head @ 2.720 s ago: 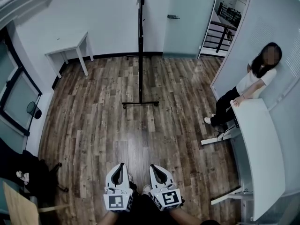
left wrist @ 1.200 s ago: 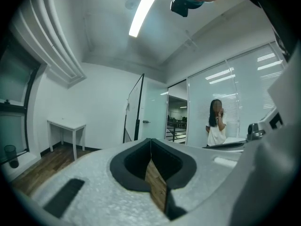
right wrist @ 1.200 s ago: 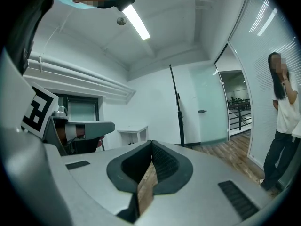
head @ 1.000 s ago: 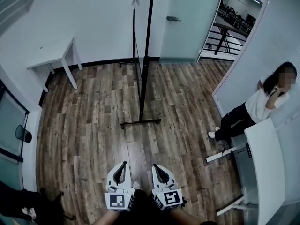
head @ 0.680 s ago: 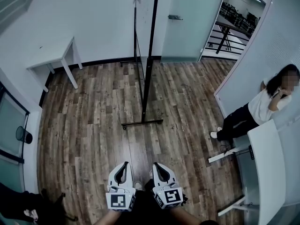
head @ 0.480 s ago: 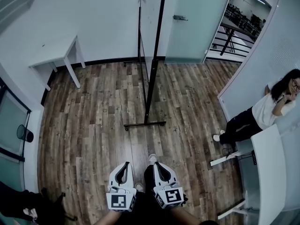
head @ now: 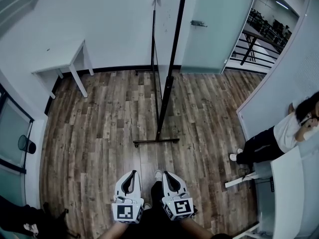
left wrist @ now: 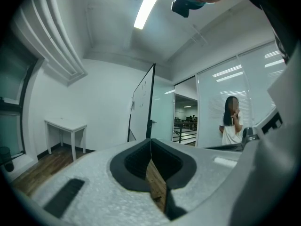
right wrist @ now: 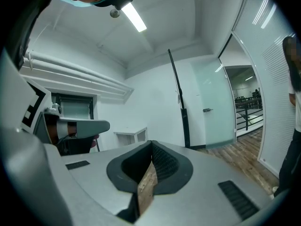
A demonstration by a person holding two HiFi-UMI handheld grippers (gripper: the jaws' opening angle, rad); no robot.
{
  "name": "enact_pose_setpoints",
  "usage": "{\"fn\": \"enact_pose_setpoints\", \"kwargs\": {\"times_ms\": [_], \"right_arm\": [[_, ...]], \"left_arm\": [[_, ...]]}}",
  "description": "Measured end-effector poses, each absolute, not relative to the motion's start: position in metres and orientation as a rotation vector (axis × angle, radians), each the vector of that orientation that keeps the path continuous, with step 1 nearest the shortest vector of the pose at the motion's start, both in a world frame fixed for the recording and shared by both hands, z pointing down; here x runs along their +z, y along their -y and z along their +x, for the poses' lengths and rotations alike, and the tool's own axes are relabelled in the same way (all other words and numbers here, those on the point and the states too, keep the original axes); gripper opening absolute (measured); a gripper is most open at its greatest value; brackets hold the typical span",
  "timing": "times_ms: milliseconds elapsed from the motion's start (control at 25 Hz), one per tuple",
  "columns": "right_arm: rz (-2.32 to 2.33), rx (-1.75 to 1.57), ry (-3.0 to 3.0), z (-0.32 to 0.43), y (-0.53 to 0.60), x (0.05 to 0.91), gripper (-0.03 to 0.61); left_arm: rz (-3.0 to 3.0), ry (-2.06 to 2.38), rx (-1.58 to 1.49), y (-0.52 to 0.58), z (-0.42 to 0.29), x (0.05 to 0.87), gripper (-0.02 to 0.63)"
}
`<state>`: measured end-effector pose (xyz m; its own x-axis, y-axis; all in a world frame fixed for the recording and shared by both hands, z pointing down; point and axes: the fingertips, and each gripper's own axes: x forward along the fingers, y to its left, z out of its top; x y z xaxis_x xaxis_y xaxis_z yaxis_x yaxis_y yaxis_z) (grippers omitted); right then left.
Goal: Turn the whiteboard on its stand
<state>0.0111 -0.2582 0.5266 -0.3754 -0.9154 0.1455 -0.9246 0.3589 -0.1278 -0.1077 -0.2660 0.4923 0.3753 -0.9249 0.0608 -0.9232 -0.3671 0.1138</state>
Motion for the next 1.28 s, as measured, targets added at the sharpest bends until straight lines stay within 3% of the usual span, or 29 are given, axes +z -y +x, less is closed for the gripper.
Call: {"fn": "enact_pose_setpoints", "kwargs": {"times_ms": [960,1280], "right_arm": [[1.664,0.294,2.489,0.066,0.523,0.54,0.015],[1.682,0.338,2.434,0.083,0.611,0.569,0.118]], "left_arm": [[2.412,1.767,0.006,0.491,-0.06,0.481,0.015],[2.392,1.789,0.02,0.537,-0.048,0.486,0.015]]}}
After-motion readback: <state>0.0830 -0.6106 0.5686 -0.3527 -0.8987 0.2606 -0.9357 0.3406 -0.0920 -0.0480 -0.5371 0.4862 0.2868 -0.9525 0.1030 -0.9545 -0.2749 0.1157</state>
